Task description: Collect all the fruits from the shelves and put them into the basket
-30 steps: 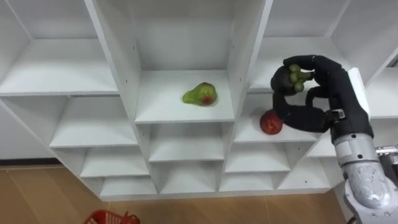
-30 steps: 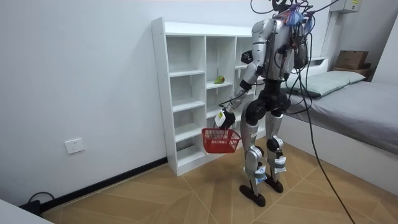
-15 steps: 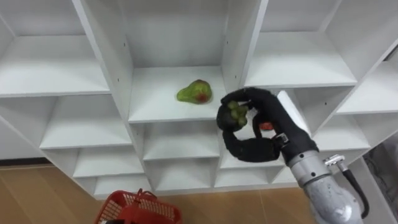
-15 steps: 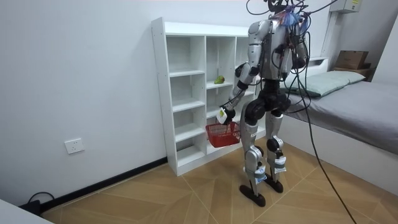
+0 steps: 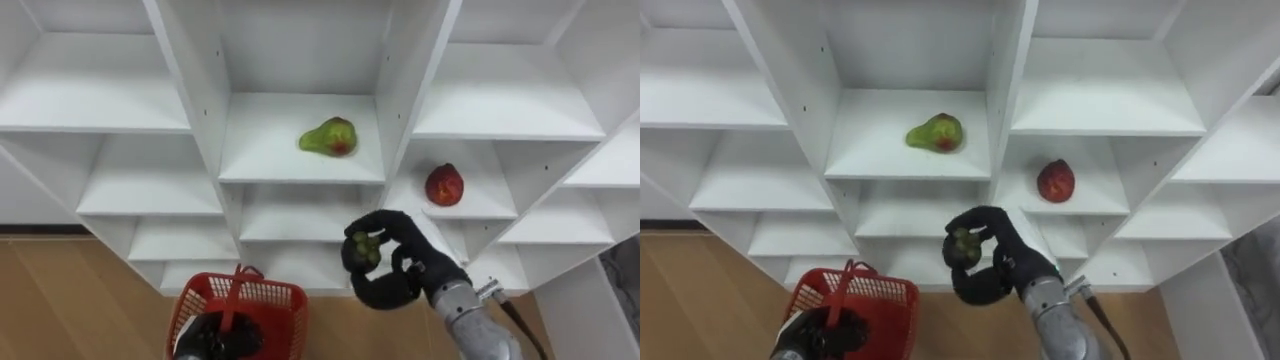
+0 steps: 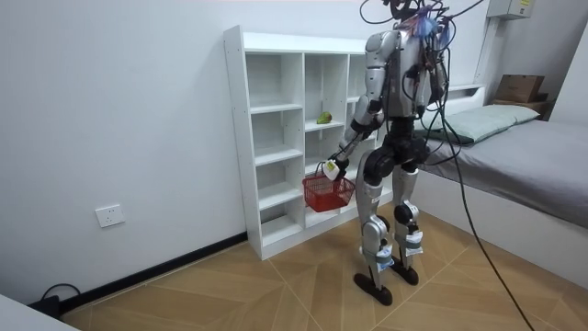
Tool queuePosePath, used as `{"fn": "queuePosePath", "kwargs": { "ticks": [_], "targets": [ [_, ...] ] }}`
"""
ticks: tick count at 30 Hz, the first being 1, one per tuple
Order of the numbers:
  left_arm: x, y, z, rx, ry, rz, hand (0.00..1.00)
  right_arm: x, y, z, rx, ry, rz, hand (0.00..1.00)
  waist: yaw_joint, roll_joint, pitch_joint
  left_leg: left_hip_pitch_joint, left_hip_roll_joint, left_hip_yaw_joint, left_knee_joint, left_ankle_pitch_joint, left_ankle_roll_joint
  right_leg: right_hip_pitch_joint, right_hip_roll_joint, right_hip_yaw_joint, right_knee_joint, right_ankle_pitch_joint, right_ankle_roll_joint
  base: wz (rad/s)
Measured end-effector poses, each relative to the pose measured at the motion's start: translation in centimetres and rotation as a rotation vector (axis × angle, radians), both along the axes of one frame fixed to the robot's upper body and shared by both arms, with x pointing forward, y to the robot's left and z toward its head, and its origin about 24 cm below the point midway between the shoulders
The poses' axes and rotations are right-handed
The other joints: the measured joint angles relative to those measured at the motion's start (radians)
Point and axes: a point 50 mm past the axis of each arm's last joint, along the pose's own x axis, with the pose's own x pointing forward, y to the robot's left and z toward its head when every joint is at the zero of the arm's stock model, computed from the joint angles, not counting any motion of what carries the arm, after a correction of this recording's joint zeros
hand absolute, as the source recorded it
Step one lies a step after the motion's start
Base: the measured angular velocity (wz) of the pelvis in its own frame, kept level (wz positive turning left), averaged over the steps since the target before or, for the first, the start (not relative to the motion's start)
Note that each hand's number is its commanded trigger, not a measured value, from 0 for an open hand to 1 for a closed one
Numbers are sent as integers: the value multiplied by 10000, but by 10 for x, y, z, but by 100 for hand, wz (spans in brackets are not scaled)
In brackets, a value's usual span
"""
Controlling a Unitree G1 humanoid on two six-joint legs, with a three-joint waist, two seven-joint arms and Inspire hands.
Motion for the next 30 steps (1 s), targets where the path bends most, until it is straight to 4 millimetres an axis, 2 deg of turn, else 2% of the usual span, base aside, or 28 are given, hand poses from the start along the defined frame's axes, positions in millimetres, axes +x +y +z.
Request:
{"fn": "queuePosePath", "kwargs": {
  "ticks": [4,10,14,20,24,30],
  "targets": [
    [5,-9,1,-335,-85,-395,100,-8,0,-16,-296,743,71,100,141,18,14,-294,-8,-115,125,6,9,-177,-24,-185,-4,9,3,10],
    [18,-17,6,-600,-368,-821,100,-6,-1,-29,-907,1148,166,100,195,148,81,-661,3,-116,253,11,6,-424,-24,-333,7,23,-21,7],
    [18,-17,6,-694,-343,-1021,100,-7,-2,-39,-1235,1516,160,100,220,164,79,-827,0,-116,274,11,6,-586,-25,-333,9,24,-23,0],
    [17,-16,6,-765,-280,-1214,100,1,-2,-37,-1665,1245,258,100,274,168,79,-861,-4,-242,273,11,6,-580,-12,-364,-16,24,-23,3],
    [17,-19,5,-771,-235,-1515,100,7,-6,-38,-1912,1115,-9,100,429,169,79,-868,-5,-242,273,11,5,-561,-13,-423,-20,24,-23,4],
    [18,-21,7,-802,-311,-2103,100,12,-6,-38,-2098,1058,-17,100,464,253,124,-895,-19,-349,291,12,5,-544,-18,-423,-18,24,-23,3]
  ]
}}
